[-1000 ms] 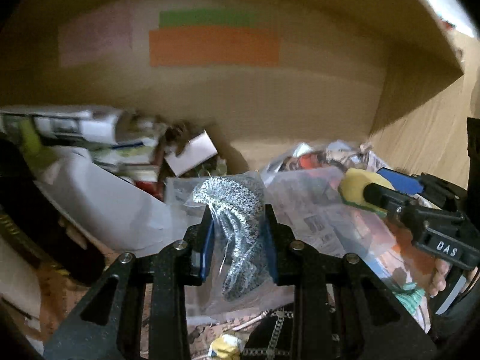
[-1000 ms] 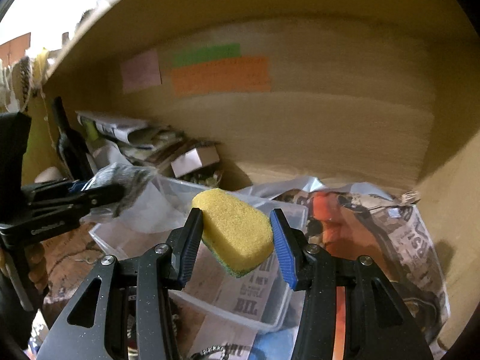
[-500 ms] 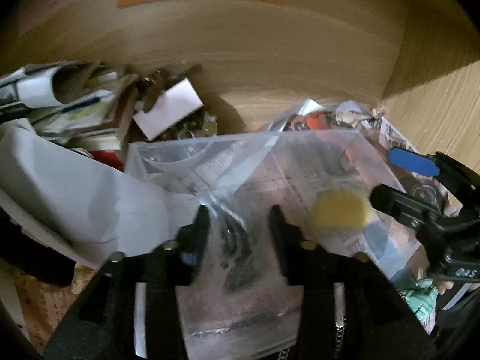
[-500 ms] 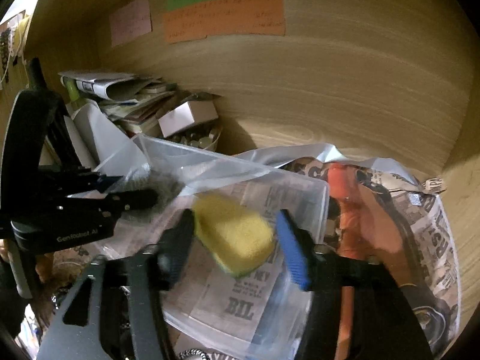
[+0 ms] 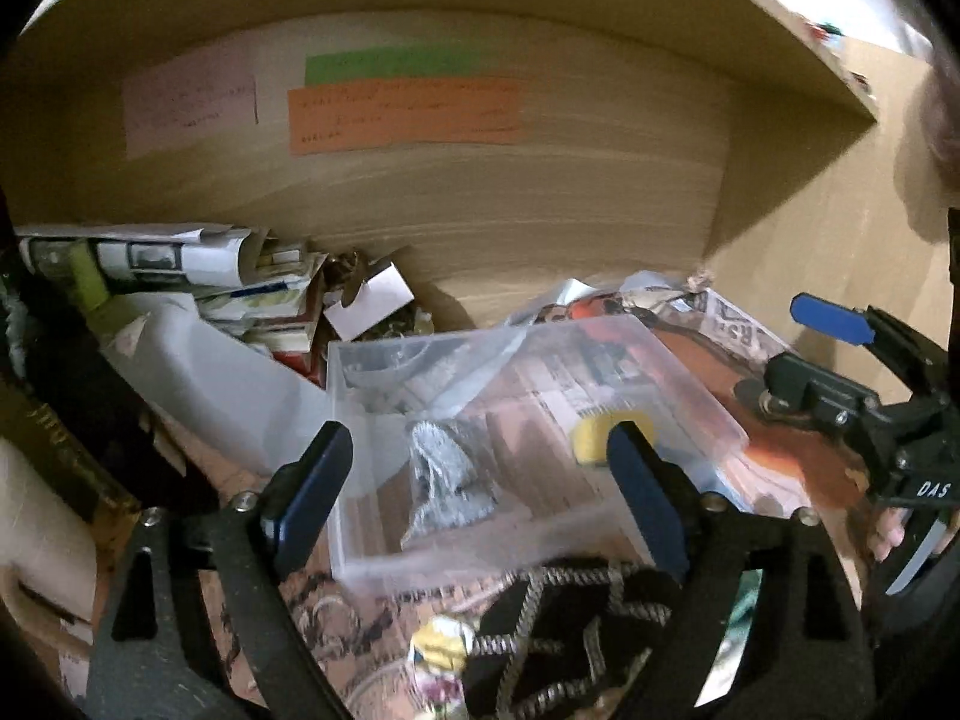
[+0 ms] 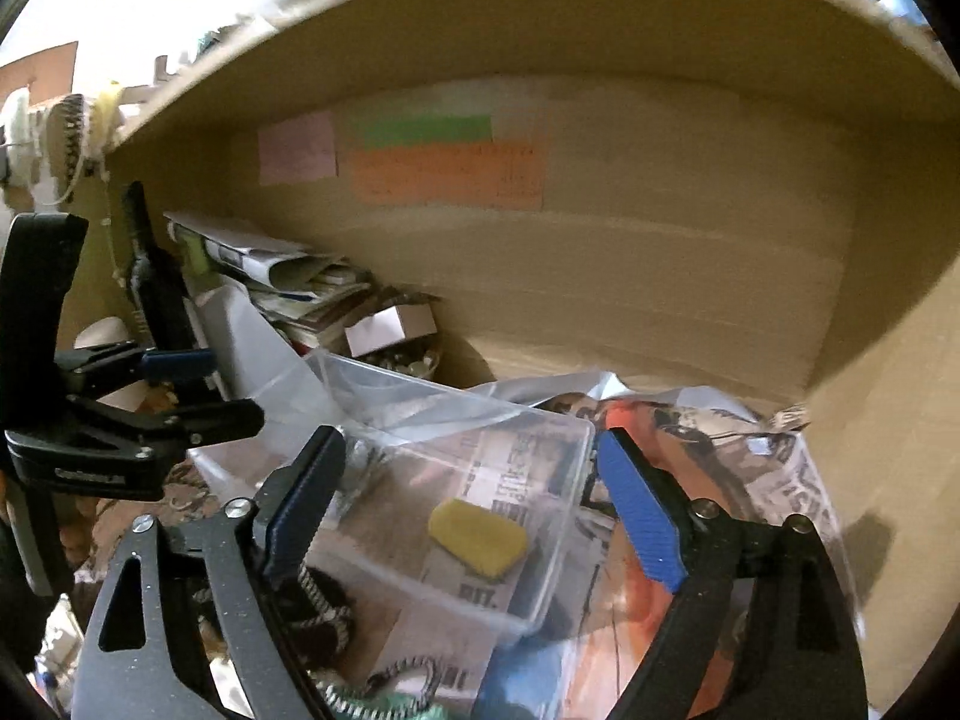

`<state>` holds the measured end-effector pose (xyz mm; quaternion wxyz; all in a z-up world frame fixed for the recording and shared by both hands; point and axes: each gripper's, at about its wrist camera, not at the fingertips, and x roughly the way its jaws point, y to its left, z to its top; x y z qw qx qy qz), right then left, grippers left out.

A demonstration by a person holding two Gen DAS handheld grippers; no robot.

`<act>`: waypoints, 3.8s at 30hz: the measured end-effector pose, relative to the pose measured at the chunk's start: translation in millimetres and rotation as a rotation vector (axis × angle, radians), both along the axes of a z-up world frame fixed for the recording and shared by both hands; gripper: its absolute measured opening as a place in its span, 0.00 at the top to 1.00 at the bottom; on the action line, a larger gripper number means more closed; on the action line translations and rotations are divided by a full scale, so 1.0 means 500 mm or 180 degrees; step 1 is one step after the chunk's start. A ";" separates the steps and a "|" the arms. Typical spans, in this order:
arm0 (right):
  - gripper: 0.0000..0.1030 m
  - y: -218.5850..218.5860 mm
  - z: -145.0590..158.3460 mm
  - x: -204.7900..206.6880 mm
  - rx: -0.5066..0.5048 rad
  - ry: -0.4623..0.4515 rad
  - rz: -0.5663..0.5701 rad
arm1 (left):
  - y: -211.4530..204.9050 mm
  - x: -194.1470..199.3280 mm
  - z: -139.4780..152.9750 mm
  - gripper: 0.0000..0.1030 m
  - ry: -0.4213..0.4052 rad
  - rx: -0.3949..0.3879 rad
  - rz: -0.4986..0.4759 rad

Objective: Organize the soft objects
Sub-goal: 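Grasp the black chain-trimmed pouch with the left tool while the right tool grasps the green knitted cloth, then lower the pouch and green cloth into the clear box and open both tools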

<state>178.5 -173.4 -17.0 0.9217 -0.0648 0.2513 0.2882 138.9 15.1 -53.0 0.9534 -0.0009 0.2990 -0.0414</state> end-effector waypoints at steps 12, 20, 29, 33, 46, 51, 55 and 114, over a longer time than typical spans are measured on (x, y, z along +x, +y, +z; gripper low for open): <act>0.14 -0.054 -0.074 -0.086 0.0083 0.0303 -0.0142 | -0.001 -0.100 -0.100 0.15 0.0329 -0.0018 -0.0138; 0.14 -0.074 -0.145 -0.113 0.0106 0.0709 -0.0244 | -0.006 -0.117 -0.152 0.15 0.0494 -0.0162 -0.0204; 0.14 -0.089 -0.190 -0.112 0.0231 0.1031 -0.0235 | 0.001 -0.085 -0.142 0.28 0.0488 -0.0196 -0.0138; 0.19 -0.090 -0.199 -0.109 0.0326 0.1110 -0.0171 | -0.001 -0.065 -0.142 0.35 0.0494 -0.0186 -0.0145; 0.69 -0.086 -0.200 -0.106 0.0440 0.1108 -0.0094 | -0.001 -0.041 -0.160 0.74 0.0616 -0.0245 -0.0172; 0.77 -0.101 -0.157 -0.111 0.0487 0.0862 -0.0181 | 0.007 -0.056 -0.119 0.81 0.0429 -0.0228 -0.0107; 0.77 -0.109 -0.121 -0.112 0.0490 0.0654 -0.0239 | 0.016 -0.070 -0.081 0.82 0.0257 -0.0245 -0.0067; 0.34 0.068 -0.094 0.070 -0.0390 0.0363 0.0093 | -0.027 0.119 -0.060 0.46 0.0318 -0.0014 -0.0122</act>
